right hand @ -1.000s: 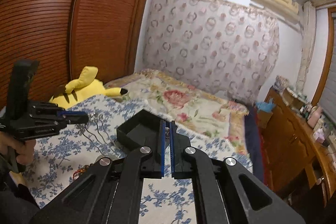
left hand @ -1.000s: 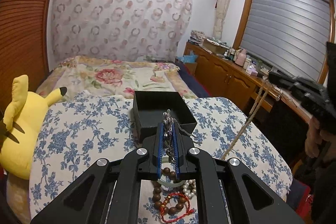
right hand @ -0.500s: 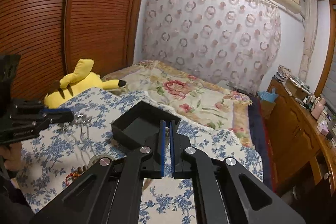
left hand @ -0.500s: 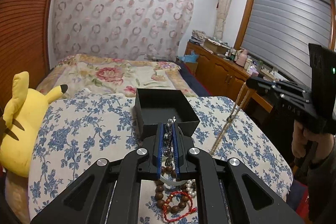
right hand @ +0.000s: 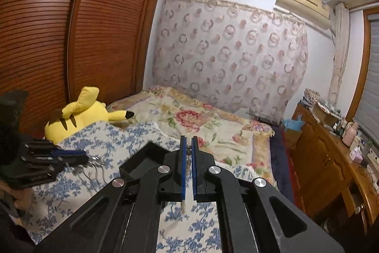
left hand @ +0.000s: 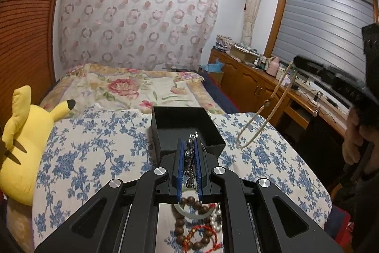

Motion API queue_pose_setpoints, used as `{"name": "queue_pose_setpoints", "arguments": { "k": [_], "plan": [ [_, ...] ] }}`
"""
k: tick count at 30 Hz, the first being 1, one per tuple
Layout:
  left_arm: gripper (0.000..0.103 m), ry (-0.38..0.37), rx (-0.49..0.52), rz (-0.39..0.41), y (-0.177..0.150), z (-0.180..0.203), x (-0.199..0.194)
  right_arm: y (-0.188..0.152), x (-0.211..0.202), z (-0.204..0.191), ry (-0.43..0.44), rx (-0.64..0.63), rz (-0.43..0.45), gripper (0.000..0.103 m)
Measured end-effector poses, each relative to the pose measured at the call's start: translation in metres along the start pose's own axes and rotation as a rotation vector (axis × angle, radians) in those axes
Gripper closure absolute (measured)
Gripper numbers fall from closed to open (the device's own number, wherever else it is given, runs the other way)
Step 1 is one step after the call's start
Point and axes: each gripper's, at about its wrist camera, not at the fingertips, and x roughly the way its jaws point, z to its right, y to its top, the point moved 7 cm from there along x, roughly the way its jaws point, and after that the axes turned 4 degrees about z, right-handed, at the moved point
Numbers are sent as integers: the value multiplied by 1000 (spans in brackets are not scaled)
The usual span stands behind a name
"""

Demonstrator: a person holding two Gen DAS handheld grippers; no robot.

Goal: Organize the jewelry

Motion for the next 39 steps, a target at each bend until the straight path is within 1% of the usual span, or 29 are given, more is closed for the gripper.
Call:
{"name": "queue_pose_setpoints", "arguments": {
  "k": [4, 8, 13, 16, 19, 21, 23, 27, 29, 36, 39],
  "plan": [
    [96, 7, 3, 0, 12, -3, 18, 25, 3, 2, 7, -15, 35, 98],
    [96, 20, 6, -1, 25, -9, 41, 42, 11, 2, 22, -30, 59, 98],
    [96, 37, 3, -15, 34, -19, 69, 55, 25, -3, 49, -41, 87, 98],
    [96, 47, 2, -35, 33, -26, 88, 53, 39, -5, 68, -40, 80, 98],
    [96, 55, 2, -62, 27, -30, 103, 40, 60, -7, 79, -37, 47, 98],
    [96, 55, 6, -81, 21, -33, 112, 26, 75, -6, 85, -32, 11, 98],
    [95, 72, 11, -83, 18, -34, 118, 10, 90, -7, 92, -26, -29, 98],
    [95, 69, 9, -88, 18, -38, 125, -27, 119, -11, 118, 2, -115, 98],
    [95, 69, 18, -95, 20, -37, 130, -38, 129, -14, 124, 8, -142, 98],
    [96, 64, 28, -88, 39, -35, 149, -62, 146, -27, 155, 19, -187, 98],
    [96, 70, 37, -95, 41, -35, 156, -69, 152, -29, 164, 26, -205, 98]
  ]
}}
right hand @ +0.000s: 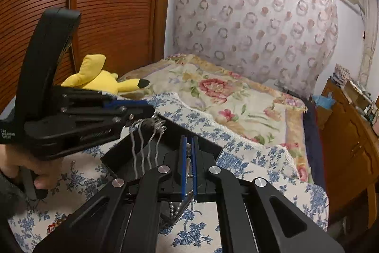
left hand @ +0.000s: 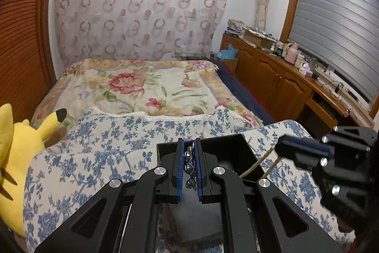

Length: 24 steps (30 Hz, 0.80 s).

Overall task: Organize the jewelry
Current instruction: 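Open the left tool to drop the hairpins into the black box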

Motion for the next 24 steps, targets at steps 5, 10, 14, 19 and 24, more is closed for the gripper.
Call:
{"name": "queue_pose_setpoints", "arguments": {
  "k": [5, 10, 14, 19, 24],
  "plan": [
    [95, 4, 12, -43, -9, 0, 12, -16, 13, 2, 21, 29, -36, 98],
    [92, 8, 4, -46, -14, -4, 8, -24, 17, 1, 33, 51, -54, 97],
    [79, 8, 7, -32, -15, -5, -5, -24, 15, 0, 35, 53, -51, 97],
    [71, 9, 16, -23, -26, -5, -29, -27, 0, -3, 36, 70, -24, 82],
    [55, 9, 32, -22, -45, -3, -57, -35, -23, -7, 37, 78, -10, 82]
  ]
}}
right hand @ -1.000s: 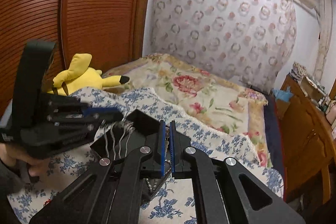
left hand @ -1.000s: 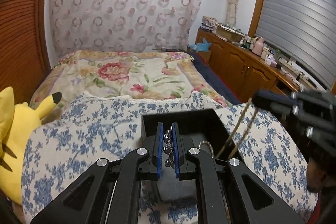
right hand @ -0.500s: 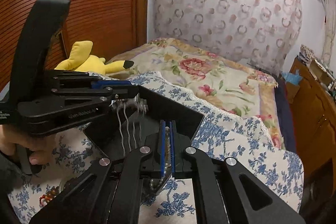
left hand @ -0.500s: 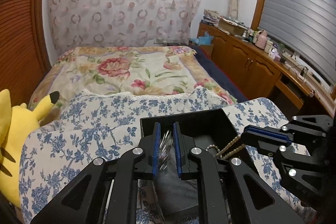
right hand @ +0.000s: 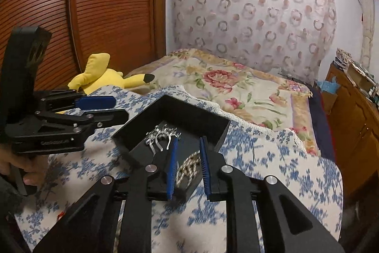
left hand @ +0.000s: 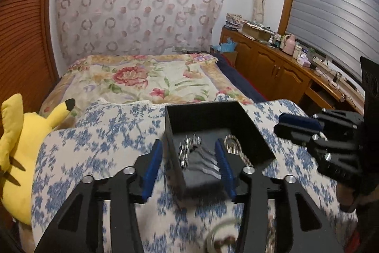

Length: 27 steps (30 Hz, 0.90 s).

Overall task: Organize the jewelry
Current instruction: 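Open the left tool to drop the hairpins into the black box, then move the right tool to the pearl necklace and close its fingers on it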

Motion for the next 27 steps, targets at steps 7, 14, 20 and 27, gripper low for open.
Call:
{"name": "queue_pose_setpoints", "arguments": {
  "k": [7, 14, 20, 27],
  "plan": [
    [23, -7, 22, 8, -25, 7, -30, -35, -37, -17, 11, 11, 0, 82],
    [13, -43, 56, -29, -51, 23, -47, -81, -60, -29, 2, 36, -42, 67],
    [13, -67, 81, -98, -80, 34, -43, -117, -70, -40, 16, 76, -85, 64],
    [13, -78, 89, -172, -97, 38, -30, -144, -77, -47, 11, 88, -117, 60]
  ]
}}
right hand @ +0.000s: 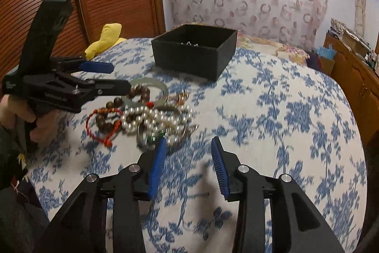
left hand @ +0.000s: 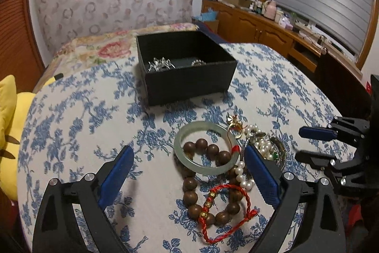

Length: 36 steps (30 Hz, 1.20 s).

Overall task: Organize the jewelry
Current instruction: 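Move the right tool to the pearl necklace and close its fingers on it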

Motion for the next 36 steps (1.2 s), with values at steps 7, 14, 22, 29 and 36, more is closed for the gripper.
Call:
{"name": "queue_pose_setpoints", "arguments": {
  "k": [7, 14, 22, 29, 36],
  "plan": [
    [13, -29, 6, -62, 3, 9, 20, -10, 0, 3, -13, 11, -16, 59],
    [20, -19, 42, -116, 7, 17, 35, -14, 0, 5, 3, 40, -12, 59],
    [23, 13, 79, -168, 3, 16, 44, -12, 0, 6, 7, 42, -14, 59],
    [25, 19, 90, -166, 0, 12, 42, -13, 0, 5, 5, 39, -15, 59],
    [34, 33, 130, -148, 1, 20, 44, -12, 0, 4, 5, 36, -17, 59]
  ]
}}
